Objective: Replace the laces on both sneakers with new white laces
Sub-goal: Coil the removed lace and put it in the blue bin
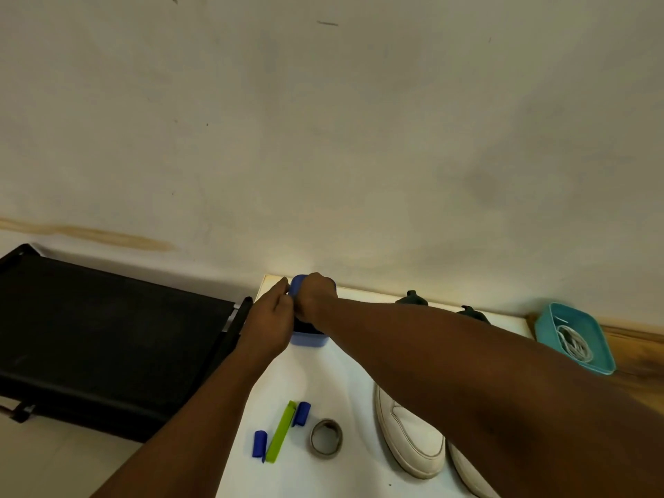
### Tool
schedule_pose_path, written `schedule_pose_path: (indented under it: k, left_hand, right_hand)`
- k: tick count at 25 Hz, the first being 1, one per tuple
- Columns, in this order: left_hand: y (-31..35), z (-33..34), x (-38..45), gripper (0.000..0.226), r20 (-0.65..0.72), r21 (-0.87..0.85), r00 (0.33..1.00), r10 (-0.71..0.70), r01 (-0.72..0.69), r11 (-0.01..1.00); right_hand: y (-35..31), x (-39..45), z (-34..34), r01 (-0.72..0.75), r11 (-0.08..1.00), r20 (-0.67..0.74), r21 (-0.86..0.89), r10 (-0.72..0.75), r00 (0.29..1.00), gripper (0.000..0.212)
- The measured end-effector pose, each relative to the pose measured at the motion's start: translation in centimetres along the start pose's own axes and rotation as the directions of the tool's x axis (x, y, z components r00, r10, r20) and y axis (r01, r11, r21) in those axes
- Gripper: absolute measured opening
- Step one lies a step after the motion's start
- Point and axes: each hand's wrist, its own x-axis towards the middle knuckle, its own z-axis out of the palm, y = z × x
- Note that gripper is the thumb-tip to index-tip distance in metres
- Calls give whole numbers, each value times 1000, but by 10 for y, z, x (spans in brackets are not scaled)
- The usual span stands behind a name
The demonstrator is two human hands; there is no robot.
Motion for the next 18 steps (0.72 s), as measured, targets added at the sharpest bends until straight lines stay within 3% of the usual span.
schedule_pose_path:
  k: [3,5,7,8,10,13,15,18]
  left_hand:
    - [12,-1,-11,42,0,52,999,40,-40,998]
    - [23,0,-18,50,-24,113,994,105,-101,988]
    - [37,6,-32,60,-58,294,967,248,-221,930]
    - [47,11,-43,66,-77,429,942,326,-264,864]
    - [72,22,-72,69,-122,643,861,495,-311,700]
    - [111,37,-120,73,-128,692,705,698,-440,572]
    - [140,45,-146,73,-94,685,612,785,-533,497]
    - [194,49,-173,78,-96,687,516,851,-584,432]
  right_hand:
    - [15,-19,-6,33,977,-60,212,-21,998,17]
    - [26,-40,-6,48,886,-163,462,32,986,19]
    - [38,-70,-4,143,765,-314,628,82,946,22]
    - [46,-86,0,209,749,-402,628,82,912,26]
    - [67,-124,3,272,840,-568,470,51,822,50]
    - [103,-187,-19,241,959,-827,147,-14,562,69]
    - [130,-227,-44,197,979,-905,58,-31,425,76]
    - [168,-280,-89,107,994,-951,-29,-60,304,81]
